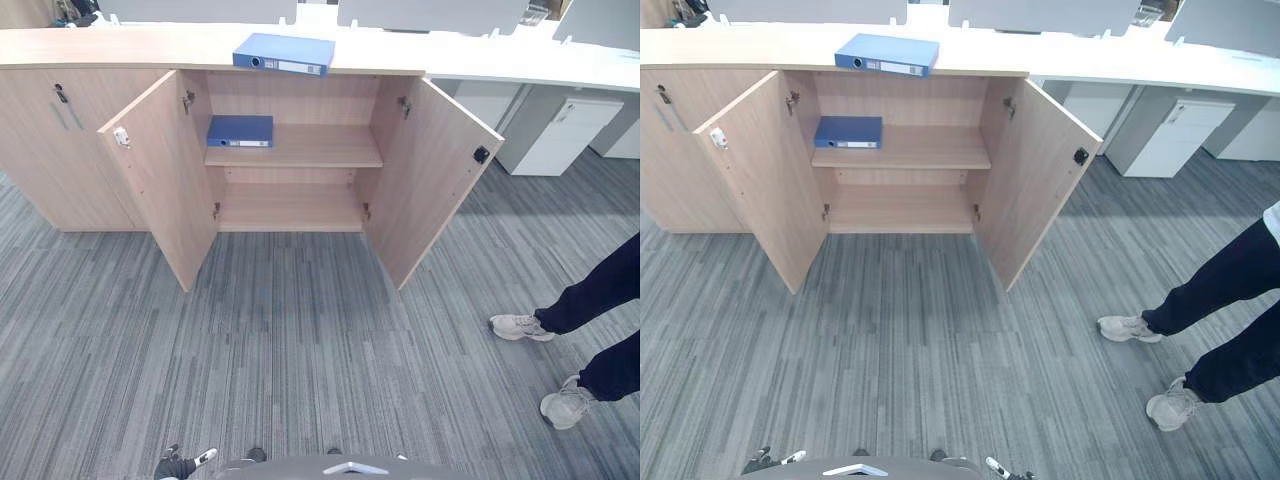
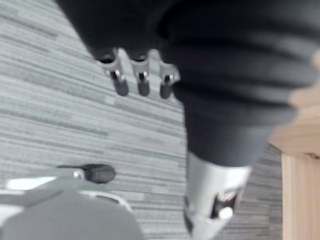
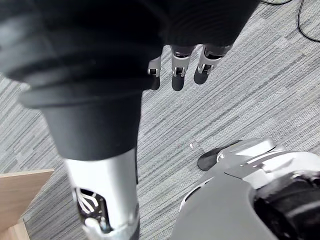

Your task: Walk over to the cabinet, pick up the folder, carry it to the office cabinet, place the folder inside the office cabinet, then close the office cabinet door

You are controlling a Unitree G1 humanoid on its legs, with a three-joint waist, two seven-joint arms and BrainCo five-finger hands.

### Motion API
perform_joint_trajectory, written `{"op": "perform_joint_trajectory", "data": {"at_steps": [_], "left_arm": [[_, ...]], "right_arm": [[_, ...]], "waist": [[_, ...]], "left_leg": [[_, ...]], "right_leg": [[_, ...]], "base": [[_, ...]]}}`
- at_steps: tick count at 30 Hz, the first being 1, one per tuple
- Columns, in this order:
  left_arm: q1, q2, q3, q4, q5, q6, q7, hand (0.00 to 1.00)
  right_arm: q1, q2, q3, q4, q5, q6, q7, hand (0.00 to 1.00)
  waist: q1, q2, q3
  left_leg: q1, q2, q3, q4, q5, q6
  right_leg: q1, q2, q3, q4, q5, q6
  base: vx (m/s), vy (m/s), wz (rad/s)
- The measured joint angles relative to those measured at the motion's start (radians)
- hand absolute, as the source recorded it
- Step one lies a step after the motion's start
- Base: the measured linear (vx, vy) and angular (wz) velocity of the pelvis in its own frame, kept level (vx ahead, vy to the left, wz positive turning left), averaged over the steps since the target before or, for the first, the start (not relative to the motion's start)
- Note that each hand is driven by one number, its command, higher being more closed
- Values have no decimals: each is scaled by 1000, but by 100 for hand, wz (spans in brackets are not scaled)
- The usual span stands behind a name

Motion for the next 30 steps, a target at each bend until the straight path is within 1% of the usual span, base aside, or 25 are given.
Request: {"op": "perform_joint_trajectory", "data": {"at_steps": [1, 3, 6, 7, 9, 14, 17, 20, 23, 26, 27, 30], "left_arm": [[-15, -4, 0, 0, 1, -1, 0, 0], [-25, -6, 0, 0, 2, -1, -1, 0], [-41, -15, 0, 0, 4, -2, -1, 0], [-43, -16, 0, 0, 9, -3, -1, 0], [-44, -15, -3, 0, 21, -4, -1, 0], [-43, -15, -7, 1, 21, -4, -1, 0], [-43, -13, -17, 1, 21, -4, -1, 0], [-43, -13, -25, 1, 21, -4, -1, 0], [-43, -13, -26, 1, 21, -4, -1, 0], [-44, -9, -26, 1, 21, -4, -1, 0], [-45, -4, -26, 1, 20, -4, -1, 0], [-49, -1, -26, 1, 19, -4, -1, 0]], "right_arm": [[-11, 0, -7, 4, -8, 0, 0, 0], [-28, 0, -7, 6, -9, 0, 0, 0], [-60, -3, -11, 6, -12, -4, 0, 0], [-68, -2, -17, 6, -29, -3, 0, 0], [-76, -2, -17, 5, -47, -3, 0, 0], [-82, -1, -16, 6, -47, -2, 0, 0], [-83, -3, -8, 6, -47, -1, 0, 0], [-83, -3, -6, 6, -48, 0, 0, 0], [-89, -3, -6, 6, -48, 0, 0, 0], [-93, -2, -6, 6, -48, 1, 0, 0], [-93, -2, -6, 6, -54, 2, 0, 0], [-103, -1, -7, 7, -78, 6, 0, 0]], "waist": [[-1, 0, 12], [-1, 2, 17], [-9, 14, 35], [-8, 14, 43], [-8, 13, 44], [-8, 12, 45], [-8, 11, 46], [-7, 10, 47], [-5, 7, 47], [-3, 4, 47], [1, 2, 45], [4, -2, 49]], "left_leg": [[18, -3, 6, -9, 0, 0], [19, -4, 9, -9, -2, -4], [33, -6, 8, -10, -5, -8], [43, -6, 9, -10, -7, -11], [42, -6, 9, -11, -8, -12], [42, -6, 12, -19, -3, -5], [41, -8, 15, -19, -5, -7], [36, -8, 21, -20, -6, -7], [27, -8, 37, -20, -14, -4], [16, -10, 54, -20, -28, -3], [9, -10, 65, -19, -35, -4], [6, -11, 86, -18, -49, 2]], "right_leg": [[17, -1, -2, -12, 2, 5], [19, -2, -5, -17, 2, 6], [40, -6, -23, -21, 3, 9], [49, -6, -23, -22, 2, 10], [49, -6, -23, -23, 1, 12], [46, -8, -25, -23, 0, 12], [44, -8, -25, -34, -3, 18], [45, -9, -27, -43, -5, 13], [39, -10, -27, -57, -5, 13], [24, -14, -19, -57, 3, 25], [14, -14, -13, -56, 6, 30], [-6, -15, 7, -55, 9, 29]], "base": [[98, 14, -3], [78, 8, -3], [34, -3, 6], [-6, -11, 4], [-39, -18, -1], [-89, -18, 0], [-88, -14, -1], [-64, -11, -8], [3, -1, -15], [87, 10, -17], [96, 8, -17], [153, 11, -22]]}}
